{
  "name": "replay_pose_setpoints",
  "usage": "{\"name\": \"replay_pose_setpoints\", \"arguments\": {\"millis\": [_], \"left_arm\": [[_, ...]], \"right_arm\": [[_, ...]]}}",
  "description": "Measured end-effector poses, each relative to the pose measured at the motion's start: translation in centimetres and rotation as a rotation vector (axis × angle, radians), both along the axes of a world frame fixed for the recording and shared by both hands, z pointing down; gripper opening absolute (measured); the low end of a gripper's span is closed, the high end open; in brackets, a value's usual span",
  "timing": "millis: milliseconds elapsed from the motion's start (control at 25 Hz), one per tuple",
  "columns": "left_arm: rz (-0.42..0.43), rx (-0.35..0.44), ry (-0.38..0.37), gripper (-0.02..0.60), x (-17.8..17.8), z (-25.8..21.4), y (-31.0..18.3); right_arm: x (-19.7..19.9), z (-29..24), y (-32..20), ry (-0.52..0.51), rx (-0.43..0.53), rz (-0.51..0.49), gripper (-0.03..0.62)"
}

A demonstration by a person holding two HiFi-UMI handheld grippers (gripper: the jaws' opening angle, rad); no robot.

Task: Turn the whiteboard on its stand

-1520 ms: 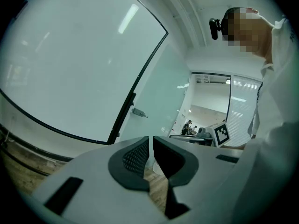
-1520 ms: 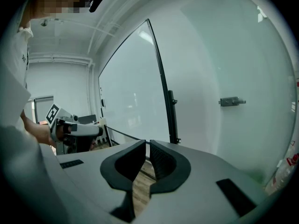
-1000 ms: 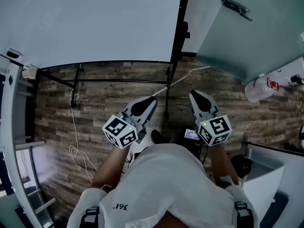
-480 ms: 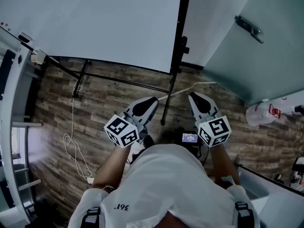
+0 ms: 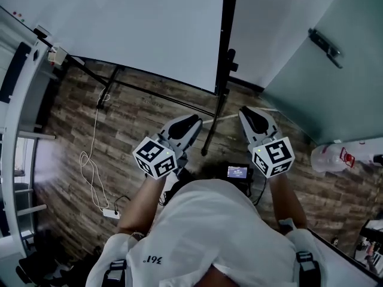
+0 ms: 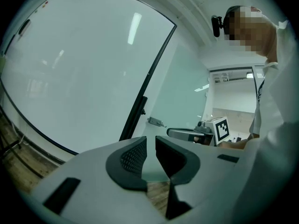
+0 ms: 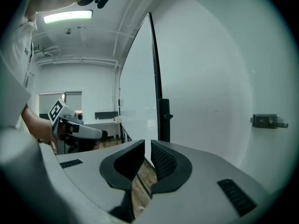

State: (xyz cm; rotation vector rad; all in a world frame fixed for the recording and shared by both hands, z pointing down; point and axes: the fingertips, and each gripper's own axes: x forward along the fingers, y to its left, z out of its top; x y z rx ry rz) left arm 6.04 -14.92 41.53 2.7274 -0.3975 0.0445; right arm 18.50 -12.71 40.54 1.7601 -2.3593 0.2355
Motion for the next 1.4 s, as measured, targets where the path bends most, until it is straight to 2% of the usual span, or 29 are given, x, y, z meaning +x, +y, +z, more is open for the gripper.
{"name": "replay_pose_setpoints", "arguments": {"millis": [240, 480, 1040, 1400], "left_arm": [[0.006, 0.011, -0.012, 0.049, 0.4, 0.2, 0.0], [0.031, 0.000, -0.018, 0.049, 1.0, 0.8, -0.5], [0.081, 0.067, -0.016, 0.057, 1.5, -1.0, -3.6], [0.091, 0.073, -0.021, 0.061, 3.8, -0.9, -5.7]], "right_arm": [[0.0, -0.3, -1.3, 0.016, 0.012, -0.033, 0.092], [0.8, -0.7, -2.7, 0.014, 0.014, -0.018, 0.100], [1.5, -2.4, -6.4, 0.038, 0.056, 0.022, 0.147], [2.0, -3.2, -9.7, 0.046, 0.057, -0.013, 0.202]]}}
